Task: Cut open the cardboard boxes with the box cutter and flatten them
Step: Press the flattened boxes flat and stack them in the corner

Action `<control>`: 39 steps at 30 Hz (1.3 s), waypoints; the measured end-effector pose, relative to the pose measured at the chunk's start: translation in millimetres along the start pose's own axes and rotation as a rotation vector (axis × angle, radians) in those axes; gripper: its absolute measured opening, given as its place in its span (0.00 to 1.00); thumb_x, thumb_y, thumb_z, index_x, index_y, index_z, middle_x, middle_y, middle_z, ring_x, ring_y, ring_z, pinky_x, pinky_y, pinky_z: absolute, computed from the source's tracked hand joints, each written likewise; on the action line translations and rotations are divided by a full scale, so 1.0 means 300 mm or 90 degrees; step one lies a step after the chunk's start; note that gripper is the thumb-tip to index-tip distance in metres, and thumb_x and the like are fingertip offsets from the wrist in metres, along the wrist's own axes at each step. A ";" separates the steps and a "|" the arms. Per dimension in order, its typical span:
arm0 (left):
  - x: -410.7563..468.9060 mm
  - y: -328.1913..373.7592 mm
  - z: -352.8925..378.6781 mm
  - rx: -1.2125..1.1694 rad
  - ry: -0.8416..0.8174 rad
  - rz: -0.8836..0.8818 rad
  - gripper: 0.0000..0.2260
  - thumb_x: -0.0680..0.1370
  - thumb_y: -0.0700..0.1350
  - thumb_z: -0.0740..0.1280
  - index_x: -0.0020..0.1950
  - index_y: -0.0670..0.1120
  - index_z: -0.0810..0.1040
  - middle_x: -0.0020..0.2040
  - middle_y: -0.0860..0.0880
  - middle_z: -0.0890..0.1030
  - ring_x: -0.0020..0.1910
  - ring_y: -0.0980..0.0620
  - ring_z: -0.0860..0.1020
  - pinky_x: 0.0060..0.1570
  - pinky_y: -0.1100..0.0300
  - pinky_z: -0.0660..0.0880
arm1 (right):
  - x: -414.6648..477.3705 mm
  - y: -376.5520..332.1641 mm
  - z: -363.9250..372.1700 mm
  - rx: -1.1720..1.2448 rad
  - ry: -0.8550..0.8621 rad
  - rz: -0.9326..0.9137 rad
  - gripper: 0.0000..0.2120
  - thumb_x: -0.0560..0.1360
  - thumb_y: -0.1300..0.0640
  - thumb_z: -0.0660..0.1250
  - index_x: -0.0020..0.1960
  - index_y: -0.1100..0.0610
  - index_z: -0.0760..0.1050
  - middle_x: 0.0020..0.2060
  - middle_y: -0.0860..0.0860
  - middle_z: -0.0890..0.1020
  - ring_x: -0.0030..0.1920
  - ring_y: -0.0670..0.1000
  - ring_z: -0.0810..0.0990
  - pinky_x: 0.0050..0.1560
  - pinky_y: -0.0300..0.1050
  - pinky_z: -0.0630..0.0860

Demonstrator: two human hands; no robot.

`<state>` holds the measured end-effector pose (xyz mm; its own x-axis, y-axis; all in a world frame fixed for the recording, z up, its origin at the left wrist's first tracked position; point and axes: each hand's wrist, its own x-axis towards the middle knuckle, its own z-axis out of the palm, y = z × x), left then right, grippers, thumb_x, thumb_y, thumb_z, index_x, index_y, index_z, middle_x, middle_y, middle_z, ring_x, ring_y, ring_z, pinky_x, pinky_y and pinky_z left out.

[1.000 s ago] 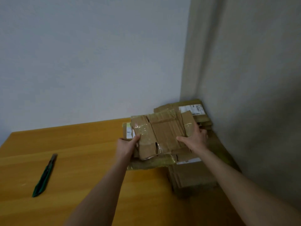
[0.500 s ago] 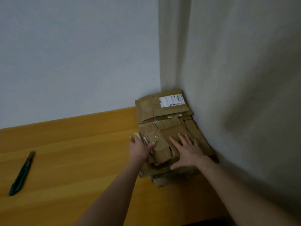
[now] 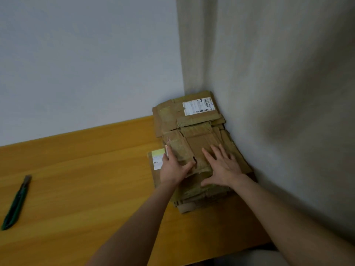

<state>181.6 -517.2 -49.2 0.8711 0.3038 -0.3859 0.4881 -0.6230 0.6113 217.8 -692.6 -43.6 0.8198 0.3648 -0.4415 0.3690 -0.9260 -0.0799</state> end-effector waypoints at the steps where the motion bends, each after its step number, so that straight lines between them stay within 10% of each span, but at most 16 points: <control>1: 0.006 0.007 0.010 -0.002 -0.008 0.014 0.51 0.72 0.64 0.69 0.80 0.50 0.39 0.78 0.42 0.55 0.71 0.39 0.68 0.62 0.46 0.72 | -0.001 0.014 0.000 -0.003 0.008 0.014 0.58 0.63 0.27 0.68 0.78 0.46 0.34 0.78 0.53 0.39 0.77 0.60 0.36 0.75 0.63 0.45; 8: 0.046 0.023 0.000 -0.129 0.044 -0.018 0.45 0.69 0.60 0.72 0.77 0.47 0.52 0.70 0.43 0.70 0.64 0.40 0.75 0.57 0.41 0.77 | 0.008 0.044 -0.069 -0.017 0.070 -0.006 0.55 0.63 0.26 0.67 0.78 0.42 0.39 0.74 0.55 0.51 0.73 0.60 0.53 0.71 0.59 0.57; 14: 0.120 0.093 -0.011 -0.317 0.014 -0.066 0.34 0.74 0.54 0.70 0.75 0.47 0.59 0.69 0.44 0.71 0.63 0.40 0.74 0.63 0.42 0.73 | 0.092 0.073 -0.086 0.546 0.116 0.249 0.47 0.68 0.30 0.65 0.78 0.45 0.47 0.77 0.55 0.46 0.76 0.62 0.54 0.72 0.62 0.59; 19: 0.067 0.070 0.025 -0.212 0.069 -0.058 0.39 0.74 0.55 0.70 0.79 0.47 0.53 0.74 0.44 0.62 0.68 0.40 0.70 0.65 0.43 0.71 | 0.105 0.076 -0.063 0.496 0.084 0.213 0.43 0.65 0.37 0.74 0.75 0.46 0.60 0.71 0.55 0.61 0.69 0.60 0.66 0.67 0.59 0.68; 24: 0.014 0.030 0.039 -0.262 0.037 -0.075 0.49 0.65 0.64 0.71 0.78 0.48 0.53 0.74 0.43 0.66 0.68 0.41 0.71 0.64 0.43 0.73 | 0.086 0.046 -0.036 0.479 0.081 0.247 0.44 0.69 0.41 0.72 0.77 0.45 0.52 0.75 0.56 0.55 0.73 0.62 0.60 0.68 0.62 0.66; 29: 0.047 0.077 -0.022 -0.380 0.044 -0.155 0.29 0.76 0.53 0.69 0.73 0.45 0.64 0.67 0.46 0.74 0.64 0.43 0.74 0.64 0.46 0.72 | 0.104 0.026 -0.061 0.554 0.090 0.284 0.48 0.65 0.35 0.73 0.77 0.47 0.54 0.75 0.55 0.57 0.73 0.62 0.60 0.70 0.63 0.63; 34: 0.019 0.021 -0.008 -0.243 -0.006 -0.082 0.38 0.73 0.51 0.72 0.77 0.46 0.55 0.73 0.43 0.65 0.68 0.40 0.70 0.65 0.43 0.72 | 0.082 0.016 -0.061 0.529 0.082 0.280 0.43 0.68 0.44 0.74 0.77 0.45 0.55 0.75 0.54 0.57 0.72 0.62 0.61 0.69 0.63 0.65; 39: -0.029 0.020 -0.025 -0.246 -0.018 -0.038 0.41 0.69 0.52 0.69 0.77 0.47 0.53 0.73 0.41 0.66 0.66 0.40 0.72 0.61 0.44 0.75 | 0.023 -0.041 -0.072 0.245 0.147 0.132 0.44 0.70 0.31 0.64 0.78 0.43 0.48 0.78 0.49 0.46 0.77 0.60 0.44 0.75 0.63 0.47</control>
<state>177.5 -518.2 -37.0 0.8413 0.3081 -0.4441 0.5272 -0.2861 0.8001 228.4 -676.4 -26.5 0.9504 0.1406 -0.2773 0.0349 -0.9346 -0.3541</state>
